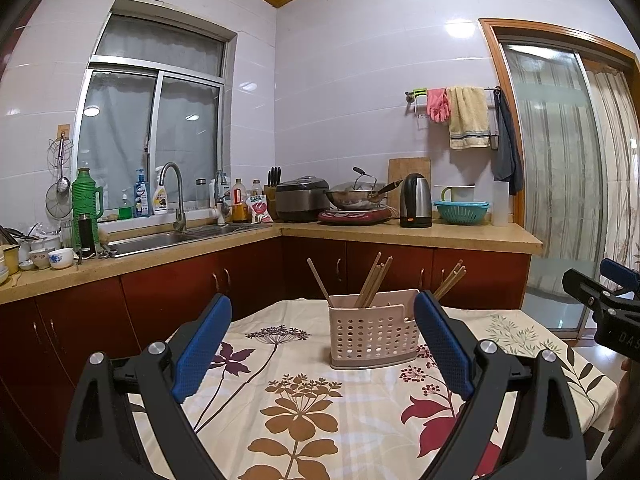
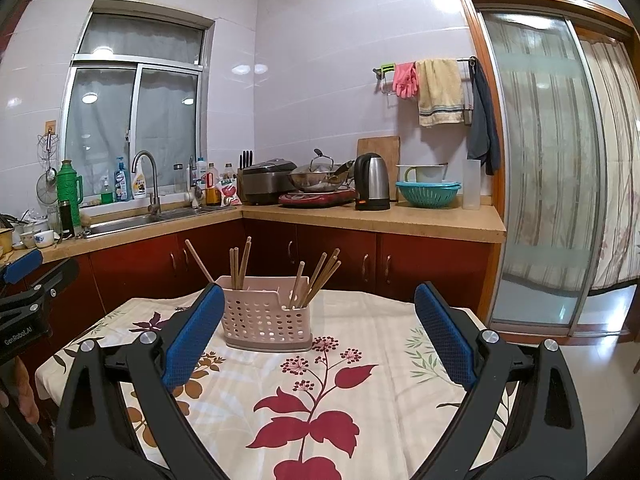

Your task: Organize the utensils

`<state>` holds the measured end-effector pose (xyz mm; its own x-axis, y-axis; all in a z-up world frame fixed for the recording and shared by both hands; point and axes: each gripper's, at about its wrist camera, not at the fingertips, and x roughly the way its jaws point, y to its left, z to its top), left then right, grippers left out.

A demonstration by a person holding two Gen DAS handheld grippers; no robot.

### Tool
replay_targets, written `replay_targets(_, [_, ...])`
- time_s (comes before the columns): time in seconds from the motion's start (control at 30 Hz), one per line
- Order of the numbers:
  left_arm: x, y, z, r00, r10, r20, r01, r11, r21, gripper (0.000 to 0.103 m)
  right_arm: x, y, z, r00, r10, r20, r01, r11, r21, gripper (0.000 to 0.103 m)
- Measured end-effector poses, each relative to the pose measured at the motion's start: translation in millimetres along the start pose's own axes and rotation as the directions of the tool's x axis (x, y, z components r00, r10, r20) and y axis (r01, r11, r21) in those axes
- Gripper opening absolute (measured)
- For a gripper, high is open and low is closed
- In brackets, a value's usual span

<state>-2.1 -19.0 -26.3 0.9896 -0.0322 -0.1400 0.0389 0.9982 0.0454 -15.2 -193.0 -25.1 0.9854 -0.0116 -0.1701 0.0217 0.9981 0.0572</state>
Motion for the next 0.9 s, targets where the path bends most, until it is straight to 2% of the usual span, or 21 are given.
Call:
replay_targets(0.57, [-4.1, -0.8, 1.7, 1.000, 0.018, -0.003, -0.018, 1.000, -0.008, 0.090, -1.0, -0.4, 0.9, 1.000, 0.001, -0.001, -0.001, 1.000, -0.005, 0.094])
replay_targets(0.9, [-3.5, -2.8, 4.0, 1.000, 0.000, 0.016, 0.000, 1.000, 0.002, 0.094, -1.7, 0.4, 0.8, 1.000, 0.001, -0.003, -0.001, 1.000, -0.006, 0.094])
